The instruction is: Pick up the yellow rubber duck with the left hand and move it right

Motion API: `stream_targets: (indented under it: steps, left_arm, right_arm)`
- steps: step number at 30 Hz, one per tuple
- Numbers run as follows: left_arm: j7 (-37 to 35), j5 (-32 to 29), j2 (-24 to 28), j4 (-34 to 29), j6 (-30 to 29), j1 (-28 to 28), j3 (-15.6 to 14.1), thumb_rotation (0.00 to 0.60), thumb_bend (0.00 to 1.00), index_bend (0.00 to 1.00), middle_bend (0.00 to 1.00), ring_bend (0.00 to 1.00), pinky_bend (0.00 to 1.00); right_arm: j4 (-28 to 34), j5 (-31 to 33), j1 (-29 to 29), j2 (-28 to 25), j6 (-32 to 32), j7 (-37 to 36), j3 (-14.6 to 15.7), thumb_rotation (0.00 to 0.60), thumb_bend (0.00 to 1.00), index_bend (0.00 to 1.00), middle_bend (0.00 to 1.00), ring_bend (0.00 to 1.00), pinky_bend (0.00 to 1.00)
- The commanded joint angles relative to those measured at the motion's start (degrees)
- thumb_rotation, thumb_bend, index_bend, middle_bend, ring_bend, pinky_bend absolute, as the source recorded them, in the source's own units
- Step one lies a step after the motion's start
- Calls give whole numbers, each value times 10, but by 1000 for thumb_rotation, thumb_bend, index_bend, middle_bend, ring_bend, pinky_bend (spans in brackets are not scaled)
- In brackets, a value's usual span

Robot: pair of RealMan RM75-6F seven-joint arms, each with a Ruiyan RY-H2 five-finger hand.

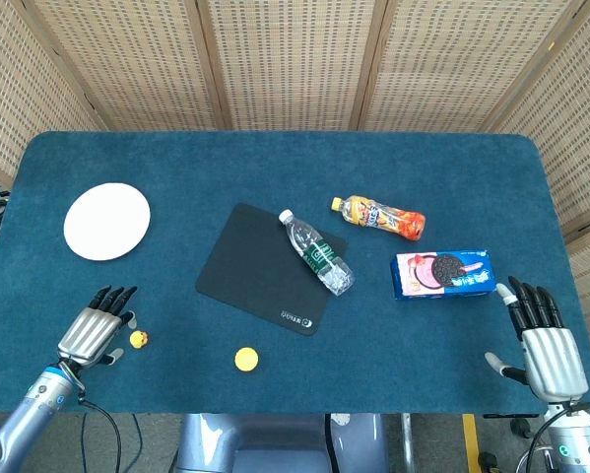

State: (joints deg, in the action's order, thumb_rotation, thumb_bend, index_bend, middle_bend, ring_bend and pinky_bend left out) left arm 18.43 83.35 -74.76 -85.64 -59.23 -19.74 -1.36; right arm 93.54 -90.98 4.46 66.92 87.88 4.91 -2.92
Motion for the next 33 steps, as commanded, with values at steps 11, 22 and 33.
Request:
stream_targets:
  steps: [11, 22, 33]
  left_arm:
    - [33, -29, -20, 3, 19, -15, 1, 600, 256, 394, 0, 0, 0]
    - [53, -41, -25, -5, 21, -21, -4, 600, 261, 441, 0, 0, 0]
    - [57, -44, -32, -2, 17, -23, -11, 600, 297, 511, 0, 0, 0]
  right_arm:
    - [-1, 3, 0, -2, 0, -4, -2, 600, 0, 27, 0, 0, 7]
    - [-1, 5, 0, -3, 0, -7, -2, 600, 0, 27, 0, 0, 7]
    - [-1, 5, 0, -3, -1, -7, -2, 600, 0, 26, 0, 0, 7]
